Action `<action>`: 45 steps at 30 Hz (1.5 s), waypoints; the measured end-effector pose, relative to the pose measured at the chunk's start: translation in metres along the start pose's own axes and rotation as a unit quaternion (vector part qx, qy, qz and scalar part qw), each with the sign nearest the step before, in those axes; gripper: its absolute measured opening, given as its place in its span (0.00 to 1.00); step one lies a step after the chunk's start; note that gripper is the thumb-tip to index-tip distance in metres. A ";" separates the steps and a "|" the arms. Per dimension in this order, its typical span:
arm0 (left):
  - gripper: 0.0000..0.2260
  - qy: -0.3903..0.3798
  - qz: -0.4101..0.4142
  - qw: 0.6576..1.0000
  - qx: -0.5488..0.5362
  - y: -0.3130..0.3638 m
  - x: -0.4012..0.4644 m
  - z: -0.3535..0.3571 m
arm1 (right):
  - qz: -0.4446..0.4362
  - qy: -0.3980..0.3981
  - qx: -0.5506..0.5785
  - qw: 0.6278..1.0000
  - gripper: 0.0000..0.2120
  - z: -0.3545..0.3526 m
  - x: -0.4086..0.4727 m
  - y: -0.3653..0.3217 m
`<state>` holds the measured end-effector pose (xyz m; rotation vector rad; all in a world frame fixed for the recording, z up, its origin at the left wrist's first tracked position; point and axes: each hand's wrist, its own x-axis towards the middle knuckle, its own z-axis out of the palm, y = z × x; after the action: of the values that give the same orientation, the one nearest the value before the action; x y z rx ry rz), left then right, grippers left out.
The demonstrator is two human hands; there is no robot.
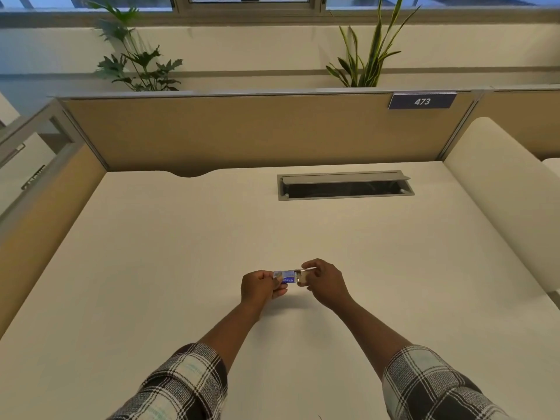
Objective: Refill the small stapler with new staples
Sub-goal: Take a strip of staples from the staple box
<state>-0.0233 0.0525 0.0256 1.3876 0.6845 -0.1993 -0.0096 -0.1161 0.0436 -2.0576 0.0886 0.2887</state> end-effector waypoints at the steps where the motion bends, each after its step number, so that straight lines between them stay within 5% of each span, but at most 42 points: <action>1: 0.04 0.004 -0.004 1.000 -0.002 0.000 0.000 0.000 | -0.003 0.003 -0.004 1.000 0.13 -0.001 0.000 -0.001; 23: 0.06 0.034 -0.046 0.998 -0.037 0.002 -0.004 0.010 | -0.037 0.031 -0.182 0.982 0.11 0.011 0.003 -0.019; 45: 0.03 0.065 -0.045 0.995 -0.054 0.001 0.005 -0.019 | 0.050 0.075 -0.104 0.990 0.09 0.006 0.007 -0.008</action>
<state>-0.0254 0.0714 0.0232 1.2743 0.8555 -0.1415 -0.0021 -0.1068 0.0463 -2.2857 0.2631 0.2106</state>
